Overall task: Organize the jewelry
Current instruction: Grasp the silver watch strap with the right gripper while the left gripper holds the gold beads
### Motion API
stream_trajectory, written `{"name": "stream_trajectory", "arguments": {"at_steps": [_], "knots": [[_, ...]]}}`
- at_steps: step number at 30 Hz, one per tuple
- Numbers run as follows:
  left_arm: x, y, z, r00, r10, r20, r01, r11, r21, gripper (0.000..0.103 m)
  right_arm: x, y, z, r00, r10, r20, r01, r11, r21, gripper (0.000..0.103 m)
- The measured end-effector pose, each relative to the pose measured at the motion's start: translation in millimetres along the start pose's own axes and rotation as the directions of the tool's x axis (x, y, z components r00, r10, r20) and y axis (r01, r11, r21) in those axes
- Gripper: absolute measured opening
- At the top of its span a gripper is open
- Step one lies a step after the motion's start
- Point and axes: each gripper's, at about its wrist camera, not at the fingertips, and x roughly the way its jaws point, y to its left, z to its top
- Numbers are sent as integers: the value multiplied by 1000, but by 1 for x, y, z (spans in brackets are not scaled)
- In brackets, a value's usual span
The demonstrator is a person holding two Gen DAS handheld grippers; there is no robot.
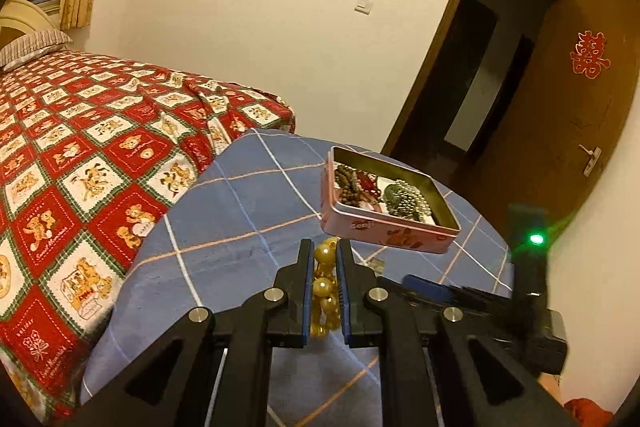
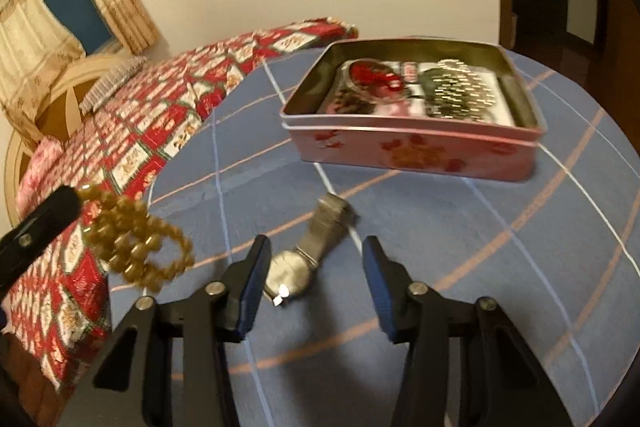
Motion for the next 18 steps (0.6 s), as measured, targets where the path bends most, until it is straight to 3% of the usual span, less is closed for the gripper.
{"name": "stream_trajectory", "arguments": {"at_steps": [4, 8, 12, 18], "knots": [[2, 12, 1, 1000, 15, -1, -15, 1000, -22, 10, 25, 8, 4, 998, -29, -48, 28, 999, -21, 37], [3, 19, 4, 1000, 30, 4, -30, 999, -25, 10, 29, 13, 6, 997, -74, -36, 71, 995, -64, 20], [3, 21, 4, 1000, 28, 5, -27, 999, -33, 10, 23, 11, 4, 997, -77, -30, 75, 994, -84, 17], [-1, 11, 2, 1000, 12, 9, -12, 1000, -27, 10, -14, 13, 4, 995, -91, 45, 95, 991, -98, 17]]}}
